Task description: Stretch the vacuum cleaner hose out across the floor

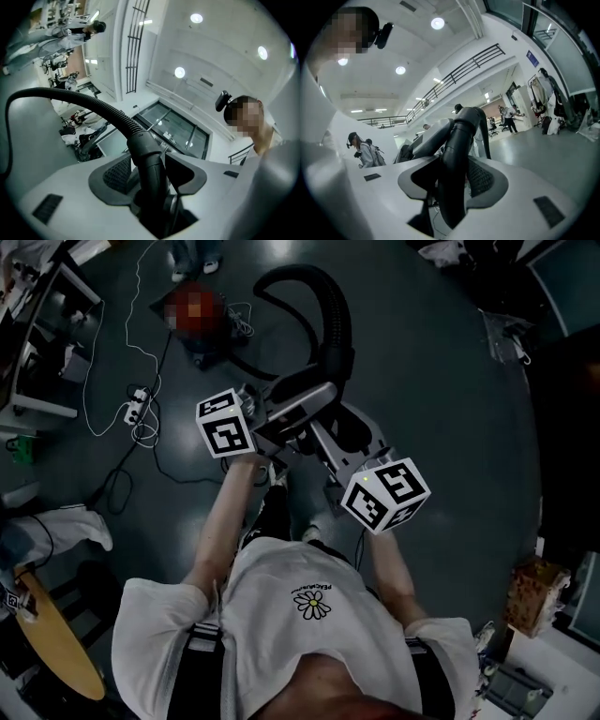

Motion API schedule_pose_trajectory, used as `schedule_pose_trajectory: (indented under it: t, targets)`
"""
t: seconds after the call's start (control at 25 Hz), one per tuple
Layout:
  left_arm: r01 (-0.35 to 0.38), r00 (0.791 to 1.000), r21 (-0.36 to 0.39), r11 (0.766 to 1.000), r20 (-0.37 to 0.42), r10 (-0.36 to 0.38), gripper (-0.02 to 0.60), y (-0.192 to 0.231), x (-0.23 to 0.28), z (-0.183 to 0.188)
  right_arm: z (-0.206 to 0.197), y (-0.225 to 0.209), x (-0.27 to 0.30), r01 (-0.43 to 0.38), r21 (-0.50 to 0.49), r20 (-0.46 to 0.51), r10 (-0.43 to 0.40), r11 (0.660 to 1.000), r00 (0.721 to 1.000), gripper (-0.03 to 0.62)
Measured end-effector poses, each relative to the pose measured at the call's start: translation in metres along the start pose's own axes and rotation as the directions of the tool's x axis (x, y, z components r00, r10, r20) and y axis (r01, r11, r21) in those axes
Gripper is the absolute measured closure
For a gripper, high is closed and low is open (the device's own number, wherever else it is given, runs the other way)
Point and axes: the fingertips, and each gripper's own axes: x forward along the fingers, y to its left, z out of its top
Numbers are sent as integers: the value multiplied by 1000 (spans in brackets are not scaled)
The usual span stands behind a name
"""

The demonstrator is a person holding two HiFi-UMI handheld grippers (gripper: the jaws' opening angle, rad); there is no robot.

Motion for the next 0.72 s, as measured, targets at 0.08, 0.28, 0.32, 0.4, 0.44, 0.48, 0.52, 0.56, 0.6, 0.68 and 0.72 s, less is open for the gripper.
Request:
schedule_pose_trajectory:
  t: [0.08, 0.28, 0.32, 0.4, 0.44, 0.48, 0.52, 0.56, 0.6, 0.68, 0.72]
  targets:
    - [-36, 996, 61, 997, -84, 41, 373, -31, 11, -45, -17, 3, -50, 93, -15, 23, -93, 996, 995, 427]
    - [-78, 948, 129, 989, -299, 114, 368, -107, 41, -157, -48, 17, -173, 323, 18, 72, -324, 946, 944, 427]
    - [-71, 950, 95, 993, -298, 97, 368, -122, 42, -173, -52, 23, -193, 341, 21, 68, -341, 940, 937, 427]
    - [-63, 958, 17, 998, -280, 65, 368, -146, 45, -197, -57, 35, -227, 368, 37, 66, -369, 929, 927, 427]
    - [-59, 960, -16, 998, -277, 53, 368, -157, 46, -208, -58, 40, -242, 382, 53, 78, -385, 923, 920, 427]
    - [-54, 959, -44, 998, -280, 40, 364, -167, 47, -218, -59, 45, -257, 399, 72, 99, -405, 914, 909, 427]
    - [-46, 958, -73, 996, -286, 24, 360, -177, 49, -227, -59, 51, -270, 419, 93, 126, -428, 903, 895, 427]
    - [-36, 955, -100, 994, -297, 4, 359, -189, 50, -236, -60, 57, -283, 441, 114, 154, -454, 890, 877, 427]
    - [-22, 950, -121, 992, -312, -17, 359, -201, 50, -243, -60, 65, -295, 461, 133, 176, -479, 877, 860, 427]
    - [18, 931, -124, 992, -359, -61, 358, -228, 46, -257, -65, 83, -314, 486, 152, 192, -508, 861, 840, 427]
    - [45, 922, -116, 992, -377, -86, 357, -241, 42, -263, -68, 93, -322, 490, 146, 189, -510, 860, 839, 427]
